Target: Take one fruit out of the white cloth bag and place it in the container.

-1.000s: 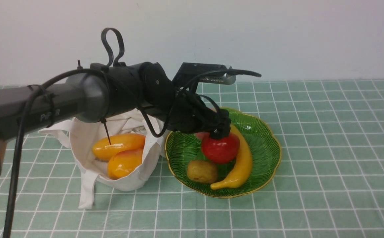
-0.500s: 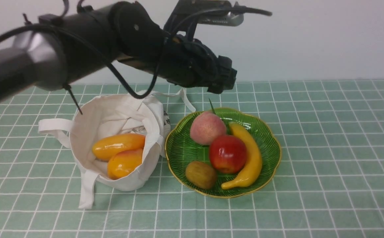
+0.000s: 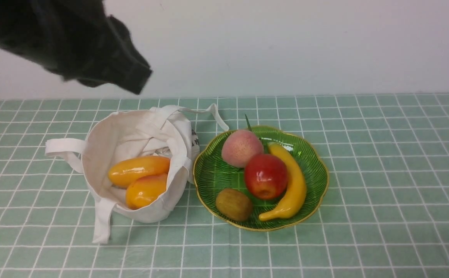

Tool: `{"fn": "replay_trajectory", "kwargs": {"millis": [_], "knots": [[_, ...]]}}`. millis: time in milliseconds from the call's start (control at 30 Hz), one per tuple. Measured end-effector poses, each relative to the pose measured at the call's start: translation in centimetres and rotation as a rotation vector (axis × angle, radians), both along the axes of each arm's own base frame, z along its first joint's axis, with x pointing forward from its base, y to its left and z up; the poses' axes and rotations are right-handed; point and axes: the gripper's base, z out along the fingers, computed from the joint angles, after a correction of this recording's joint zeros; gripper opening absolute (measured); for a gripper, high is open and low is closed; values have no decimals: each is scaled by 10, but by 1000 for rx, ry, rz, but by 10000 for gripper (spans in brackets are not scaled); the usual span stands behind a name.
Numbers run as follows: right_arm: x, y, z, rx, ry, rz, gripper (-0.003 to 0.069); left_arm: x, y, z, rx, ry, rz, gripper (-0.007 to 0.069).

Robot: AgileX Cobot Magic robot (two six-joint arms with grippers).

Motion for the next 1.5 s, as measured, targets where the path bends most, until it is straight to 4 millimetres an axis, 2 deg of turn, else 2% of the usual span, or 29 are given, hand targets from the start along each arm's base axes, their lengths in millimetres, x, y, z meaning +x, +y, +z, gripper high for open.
{"fn": "replay_trajectory", "kwargs": {"millis": [67,100,167,233,367,433,467,500,567,767,1033,1300,1500], "knots": [[0,0,0,0,0,0,-12,-23,12,3,10,21,5,-8],[0,0,0,0,0,0,-12,-27,14,4,7,16,5,-8],[0,0,0,0,0,0,-12,-56,29,-3,1,25,6,-8],[0,0,0,0,0,0,-12,-68,34,-10,-4,32,4,-8],[0,0,0,0,0,0,-12,-101,50,-47,-50,29,22,-8],[0,0,0,0,0,0,-12,-106,53,-56,-80,3,29,-8],[0,0,0,0,0,0,-12,-117,57,-74,-132,-33,38,-8],[0,0,0,0,0,0,-12,-117,57,-73,-139,-41,37,-8],[0,0,0,0,0,0,-12,-127,60,-91,-222,-91,46,-8],[0,0,0,0,0,0,-12,-137,62,-120,-408,-158,80,-8],[0,0,0,0,0,0,-12,-137,60,-153,-389,-64,95,-8],[0,0,0,0,0,0,-12,-139,60,-163,-358,-14,93,-8],[0,0,0,0,0,0,-12,-134,62,-164,-337,-75,100,-8]]}}
